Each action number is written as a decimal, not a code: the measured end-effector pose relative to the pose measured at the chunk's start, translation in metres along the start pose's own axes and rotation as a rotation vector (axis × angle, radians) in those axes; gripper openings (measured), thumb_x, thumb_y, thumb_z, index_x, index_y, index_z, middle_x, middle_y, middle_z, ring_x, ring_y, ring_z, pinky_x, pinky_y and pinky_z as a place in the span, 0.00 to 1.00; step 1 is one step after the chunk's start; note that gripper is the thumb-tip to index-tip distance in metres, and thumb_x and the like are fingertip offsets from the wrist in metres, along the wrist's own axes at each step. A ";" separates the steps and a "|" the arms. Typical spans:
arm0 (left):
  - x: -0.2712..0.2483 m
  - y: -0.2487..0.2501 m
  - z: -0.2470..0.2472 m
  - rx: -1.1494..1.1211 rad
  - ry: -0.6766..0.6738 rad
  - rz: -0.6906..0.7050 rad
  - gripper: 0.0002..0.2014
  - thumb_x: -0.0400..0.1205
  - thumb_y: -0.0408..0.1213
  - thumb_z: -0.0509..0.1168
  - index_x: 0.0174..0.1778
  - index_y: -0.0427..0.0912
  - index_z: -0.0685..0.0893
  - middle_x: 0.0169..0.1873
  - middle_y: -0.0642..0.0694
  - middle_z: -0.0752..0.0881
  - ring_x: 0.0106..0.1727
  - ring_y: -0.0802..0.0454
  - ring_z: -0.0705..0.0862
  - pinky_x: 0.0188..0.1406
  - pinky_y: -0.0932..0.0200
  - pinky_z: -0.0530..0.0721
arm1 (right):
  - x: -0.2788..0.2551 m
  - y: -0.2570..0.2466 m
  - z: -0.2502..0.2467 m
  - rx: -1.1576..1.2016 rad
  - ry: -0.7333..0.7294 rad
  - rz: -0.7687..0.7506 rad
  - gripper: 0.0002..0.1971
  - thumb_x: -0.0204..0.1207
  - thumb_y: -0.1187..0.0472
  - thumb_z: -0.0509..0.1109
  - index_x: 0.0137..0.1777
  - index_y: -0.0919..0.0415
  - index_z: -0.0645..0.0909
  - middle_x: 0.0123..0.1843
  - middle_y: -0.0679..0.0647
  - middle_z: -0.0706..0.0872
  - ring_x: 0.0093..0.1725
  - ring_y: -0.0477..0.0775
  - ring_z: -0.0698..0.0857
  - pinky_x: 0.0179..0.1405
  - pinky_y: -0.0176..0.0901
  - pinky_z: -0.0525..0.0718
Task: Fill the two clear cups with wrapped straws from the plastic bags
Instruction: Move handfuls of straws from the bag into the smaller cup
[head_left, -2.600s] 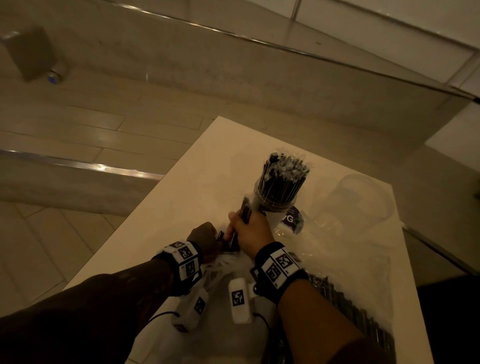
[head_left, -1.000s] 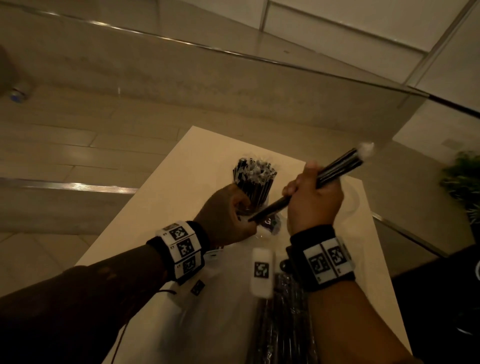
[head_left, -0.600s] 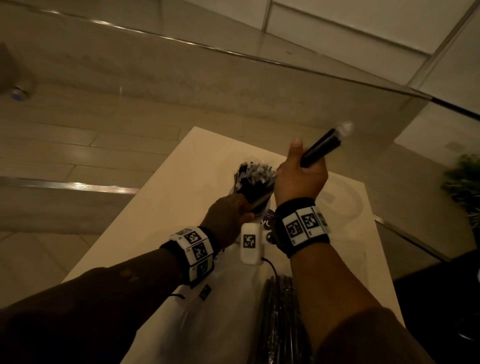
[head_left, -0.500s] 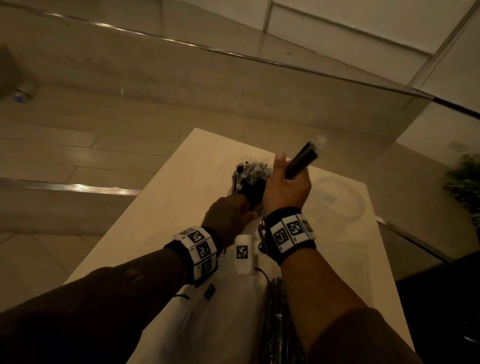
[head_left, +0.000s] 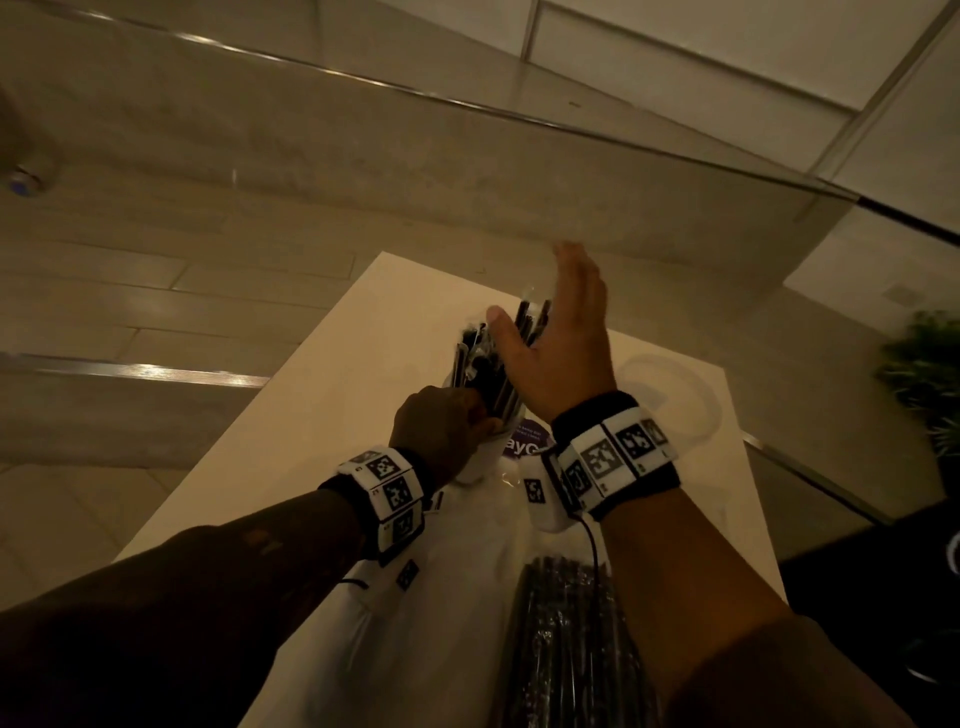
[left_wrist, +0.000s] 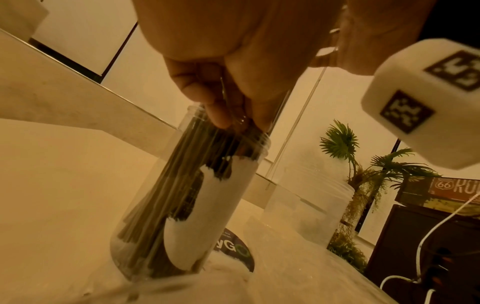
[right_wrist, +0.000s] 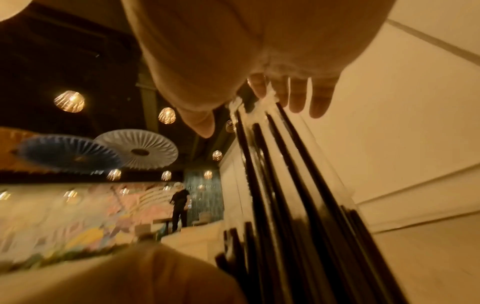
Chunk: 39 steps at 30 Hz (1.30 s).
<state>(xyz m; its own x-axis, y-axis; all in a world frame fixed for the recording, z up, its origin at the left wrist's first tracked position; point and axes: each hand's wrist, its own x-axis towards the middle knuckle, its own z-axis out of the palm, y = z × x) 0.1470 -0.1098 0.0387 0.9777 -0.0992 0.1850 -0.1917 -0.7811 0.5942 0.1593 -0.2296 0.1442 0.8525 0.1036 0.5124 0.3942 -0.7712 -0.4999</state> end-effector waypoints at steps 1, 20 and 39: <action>0.000 0.000 0.000 -0.008 0.002 0.001 0.15 0.78 0.54 0.67 0.42 0.45 0.88 0.32 0.46 0.89 0.31 0.50 0.85 0.37 0.52 0.86 | 0.002 0.002 0.006 -0.054 -0.101 -0.013 0.33 0.82 0.49 0.64 0.82 0.62 0.60 0.84 0.60 0.61 0.83 0.58 0.59 0.82 0.49 0.59; -0.024 -0.037 -0.018 -0.144 0.168 -0.032 0.09 0.73 0.45 0.73 0.36 0.43 0.83 0.36 0.47 0.87 0.32 0.51 0.81 0.37 0.52 0.84 | -0.059 0.001 0.029 -0.045 0.226 -0.172 0.17 0.80 0.55 0.62 0.63 0.65 0.78 0.61 0.65 0.79 0.60 0.60 0.76 0.61 0.46 0.74; -0.064 -0.100 0.014 -0.087 -0.575 -0.572 0.17 0.84 0.42 0.63 0.37 0.31 0.84 0.35 0.41 0.79 0.39 0.46 0.80 0.35 0.62 0.71 | -0.126 0.028 0.146 0.284 -0.858 0.879 0.10 0.76 0.54 0.75 0.47 0.62 0.85 0.43 0.55 0.86 0.38 0.50 0.83 0.38 0.40 0.83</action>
<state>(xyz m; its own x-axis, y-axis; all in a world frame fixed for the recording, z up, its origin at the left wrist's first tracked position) 0.1046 -0.0344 -0.0432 0.8130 -0.0189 -0.5820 0.3677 -0.7583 0.5383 0.1129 -0.1727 -0.0359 0.7699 0.0813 -0.6329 -0.4489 -0.6359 -0.6277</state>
